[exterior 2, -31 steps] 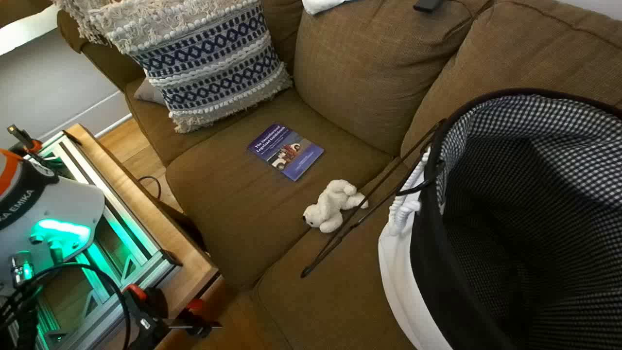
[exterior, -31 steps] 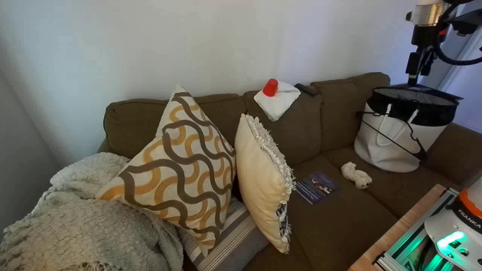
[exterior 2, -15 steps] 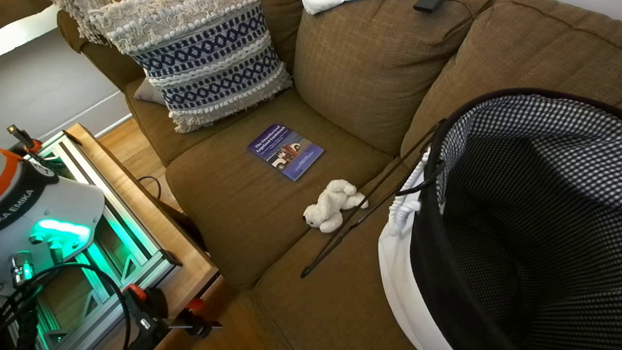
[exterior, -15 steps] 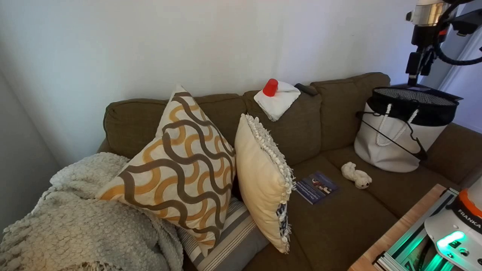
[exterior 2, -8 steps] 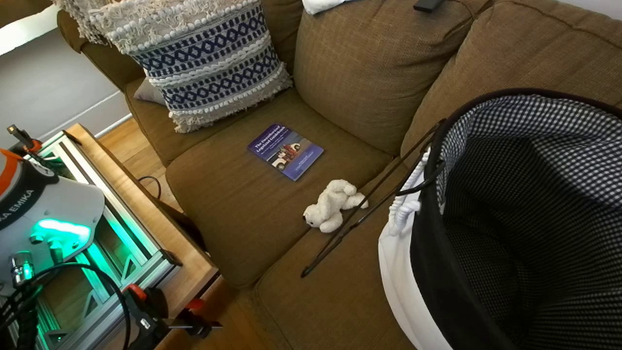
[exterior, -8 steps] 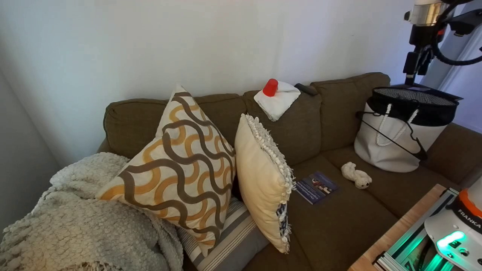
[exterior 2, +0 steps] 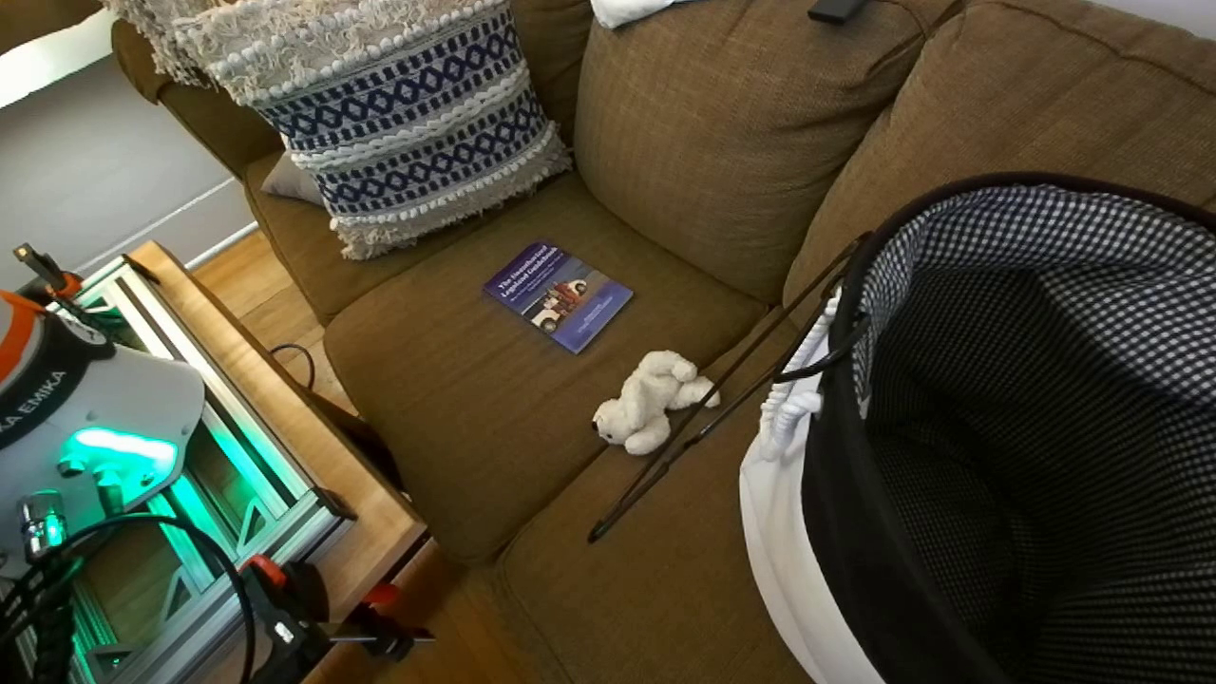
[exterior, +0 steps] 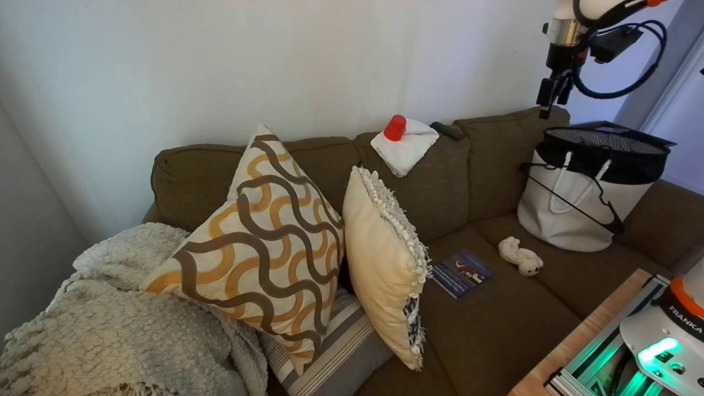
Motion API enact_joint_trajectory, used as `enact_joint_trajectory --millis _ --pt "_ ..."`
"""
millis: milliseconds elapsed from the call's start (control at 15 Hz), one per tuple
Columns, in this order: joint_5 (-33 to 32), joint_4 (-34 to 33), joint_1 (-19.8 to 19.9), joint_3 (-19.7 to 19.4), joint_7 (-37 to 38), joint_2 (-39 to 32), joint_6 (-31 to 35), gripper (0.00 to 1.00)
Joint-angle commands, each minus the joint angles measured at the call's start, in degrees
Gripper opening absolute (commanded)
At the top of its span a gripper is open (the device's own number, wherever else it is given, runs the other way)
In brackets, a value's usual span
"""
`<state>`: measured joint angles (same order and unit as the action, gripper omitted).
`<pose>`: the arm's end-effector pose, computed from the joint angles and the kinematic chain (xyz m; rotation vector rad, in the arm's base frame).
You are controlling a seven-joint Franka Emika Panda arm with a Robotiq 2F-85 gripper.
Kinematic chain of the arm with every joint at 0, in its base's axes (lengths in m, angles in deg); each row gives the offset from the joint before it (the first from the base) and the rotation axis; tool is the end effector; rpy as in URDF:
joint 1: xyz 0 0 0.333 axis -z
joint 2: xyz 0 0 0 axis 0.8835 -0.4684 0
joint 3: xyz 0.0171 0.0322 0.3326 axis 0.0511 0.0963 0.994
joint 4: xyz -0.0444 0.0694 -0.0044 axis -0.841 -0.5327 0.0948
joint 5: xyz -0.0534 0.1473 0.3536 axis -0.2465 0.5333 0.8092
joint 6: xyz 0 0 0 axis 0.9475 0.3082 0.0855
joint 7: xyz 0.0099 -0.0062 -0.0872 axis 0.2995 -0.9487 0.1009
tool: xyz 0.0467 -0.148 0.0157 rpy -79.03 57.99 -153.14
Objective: Move the cup to the sofa middle seat
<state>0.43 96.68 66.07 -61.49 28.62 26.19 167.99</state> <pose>0.4285 -0.0746 0.4756 2.8585 0.2092 -0.0796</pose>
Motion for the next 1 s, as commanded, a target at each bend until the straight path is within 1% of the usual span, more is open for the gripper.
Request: enact_joint_trajectory --millis 0,133,200,333,600,733,933 --pt "1.02 -10.03 -0.75 -1.09 -1.88 -10.51 0.18 1.0" --pt "3.41 -14.15 -1.08 -0.93 -2.6 -13.77 -1.93 1.0" --pt "1.23 -9.54 -0.79 -0.59 -0.71 -10.08 0.41 1.0" --pt "1.26 -10.96 -0.88 -0.54 -0.77 -11.88 0.51 1.0" --pt "1.23 -10.77 -0.88 -0.54 -0.76 -11.31 0.51 1.0" --pt "2.85 -10.17 -0.4 -0.85 4.76 -11.28 4.44 1.0" --pt "5.56 -13.72 0.08 -1.75 9.35 -17.34 14.88 1.0"
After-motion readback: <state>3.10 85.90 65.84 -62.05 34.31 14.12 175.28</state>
